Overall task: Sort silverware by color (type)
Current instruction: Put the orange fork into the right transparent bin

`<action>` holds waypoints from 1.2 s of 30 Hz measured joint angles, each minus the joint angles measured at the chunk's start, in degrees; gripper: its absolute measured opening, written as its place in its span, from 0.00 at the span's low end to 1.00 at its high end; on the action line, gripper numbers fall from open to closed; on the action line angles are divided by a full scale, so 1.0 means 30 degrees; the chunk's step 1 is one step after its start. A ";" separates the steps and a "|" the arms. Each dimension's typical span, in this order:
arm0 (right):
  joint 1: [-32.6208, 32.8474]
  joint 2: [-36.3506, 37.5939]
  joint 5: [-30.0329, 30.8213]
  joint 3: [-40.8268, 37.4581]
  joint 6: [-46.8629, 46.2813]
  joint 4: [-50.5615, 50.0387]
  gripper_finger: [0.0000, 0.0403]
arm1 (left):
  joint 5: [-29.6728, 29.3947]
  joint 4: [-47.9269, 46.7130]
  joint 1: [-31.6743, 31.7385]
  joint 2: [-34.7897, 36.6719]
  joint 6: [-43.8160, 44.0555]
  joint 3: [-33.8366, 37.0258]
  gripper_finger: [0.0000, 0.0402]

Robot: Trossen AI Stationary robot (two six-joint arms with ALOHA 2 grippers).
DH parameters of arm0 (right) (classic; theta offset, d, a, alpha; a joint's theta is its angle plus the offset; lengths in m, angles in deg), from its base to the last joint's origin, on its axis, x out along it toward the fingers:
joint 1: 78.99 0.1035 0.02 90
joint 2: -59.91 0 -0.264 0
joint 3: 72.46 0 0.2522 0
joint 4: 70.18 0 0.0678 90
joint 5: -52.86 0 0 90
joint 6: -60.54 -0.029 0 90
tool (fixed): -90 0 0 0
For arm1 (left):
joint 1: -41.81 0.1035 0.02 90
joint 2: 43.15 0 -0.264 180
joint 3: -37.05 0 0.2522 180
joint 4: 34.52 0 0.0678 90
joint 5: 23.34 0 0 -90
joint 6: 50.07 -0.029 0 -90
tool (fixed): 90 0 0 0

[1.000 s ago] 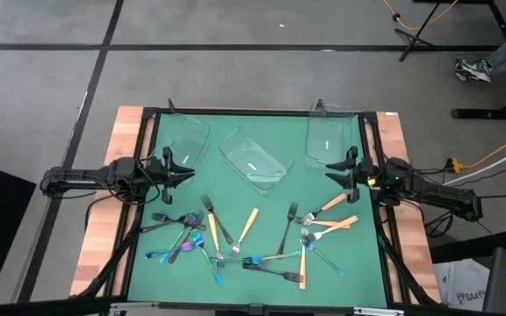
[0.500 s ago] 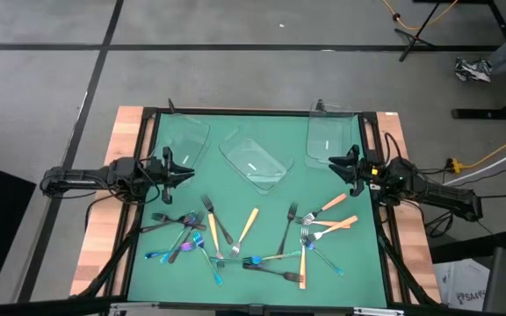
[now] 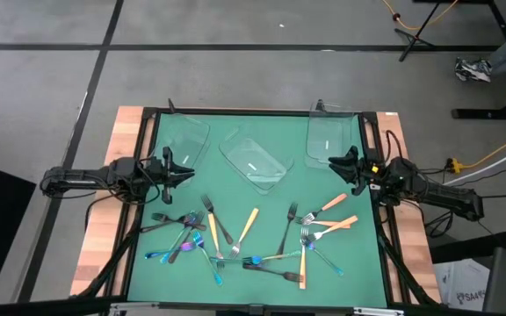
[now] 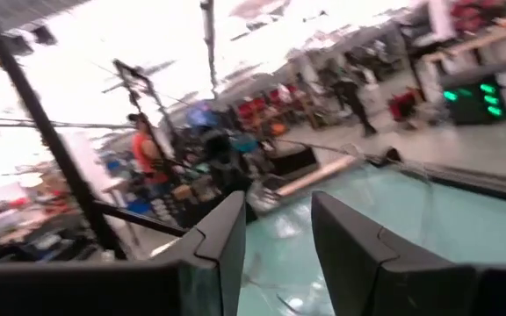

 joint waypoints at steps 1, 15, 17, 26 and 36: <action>0.0000 0.0000 -0.0327 0.0042 0.0003 0.0274 0.31 | -0.0001 0.0000 0.0003 -0.0007 0.0005 0.0000 0.11; 0.0007 -0.3117 -0.2113 0.5473 0.2727 -0.4326 0.31 | -0.0026 0.0000 0.0003 -0.0007 -0.0003 0.0000 0.11; 0.0007 -0.4248 -0.2542 0.6535 0.3542 -0.5414 0.31 | -0.0029 0.0000 0.0003 -0.0007 -0.0003 0.0000 0.11; 0.0007 -0.9465 -0.3686 1.2210 0.6235 -1.2340 0.31 | -0.0030 0.0000 0.0003 -0.0007 -0.0003 0.0000 0.11; 0.0007 -1.3712 -0.4958 1.5555 0.6290 -1.8352 0.31 | -0.0074 0.0000 0.0003 -0.0007 -0.0003 0.0000 0.11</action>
